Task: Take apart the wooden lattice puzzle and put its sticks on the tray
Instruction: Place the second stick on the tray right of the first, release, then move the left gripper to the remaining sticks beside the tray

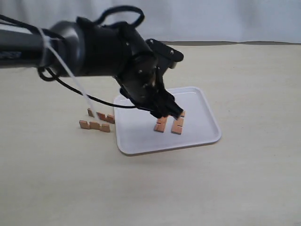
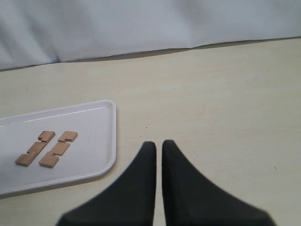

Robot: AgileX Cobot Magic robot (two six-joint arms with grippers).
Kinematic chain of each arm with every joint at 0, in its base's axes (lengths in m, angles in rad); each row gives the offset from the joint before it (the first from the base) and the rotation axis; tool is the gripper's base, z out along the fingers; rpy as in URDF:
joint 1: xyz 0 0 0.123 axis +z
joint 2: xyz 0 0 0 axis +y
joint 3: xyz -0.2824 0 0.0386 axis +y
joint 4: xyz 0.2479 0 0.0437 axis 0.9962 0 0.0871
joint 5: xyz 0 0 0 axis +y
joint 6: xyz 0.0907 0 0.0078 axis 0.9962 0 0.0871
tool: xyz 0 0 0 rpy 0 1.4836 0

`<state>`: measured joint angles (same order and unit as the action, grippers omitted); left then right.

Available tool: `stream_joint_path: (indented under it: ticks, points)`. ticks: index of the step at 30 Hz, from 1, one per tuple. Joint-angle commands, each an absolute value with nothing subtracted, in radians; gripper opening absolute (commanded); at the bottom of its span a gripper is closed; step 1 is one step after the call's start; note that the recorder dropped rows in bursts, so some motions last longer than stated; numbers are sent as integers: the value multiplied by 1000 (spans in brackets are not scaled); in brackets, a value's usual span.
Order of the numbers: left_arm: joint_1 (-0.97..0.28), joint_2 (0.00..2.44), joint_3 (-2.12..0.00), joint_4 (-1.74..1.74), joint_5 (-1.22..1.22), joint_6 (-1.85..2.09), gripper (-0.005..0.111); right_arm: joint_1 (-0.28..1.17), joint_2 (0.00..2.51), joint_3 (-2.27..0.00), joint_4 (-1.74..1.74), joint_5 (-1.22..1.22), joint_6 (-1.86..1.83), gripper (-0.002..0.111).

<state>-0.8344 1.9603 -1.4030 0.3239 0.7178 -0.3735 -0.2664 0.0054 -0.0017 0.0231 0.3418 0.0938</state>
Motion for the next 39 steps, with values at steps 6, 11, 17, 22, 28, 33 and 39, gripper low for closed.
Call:
stream_joint_path:
  ticks: [6,11,17,22,28,33,39]
  points:
    - [-709,1811,-1348,403,1011,-349,61,-265,0,0,18,342,90,4]
    - [-614,1785,-1160,400,868,-344,61,-265,0,0,18,342,90,4]
    - [-593,1785,-1019,315,671,-71,61,-265,0,0,18,342,90,4]
    - [-593,1788,-1008,171,581,145,61,-265,0,0,18,342,90,4]
    - [-593,1820,-1029,163,581,192,61,-265,0,0,18,342,90,4]
    - [-593,1894,-1095,119,653,262,61,-265,0,0,18,342,90,4]
    - [-593,1932,-1137,111,678,313,61,-265,0,0,18,342,90,4]
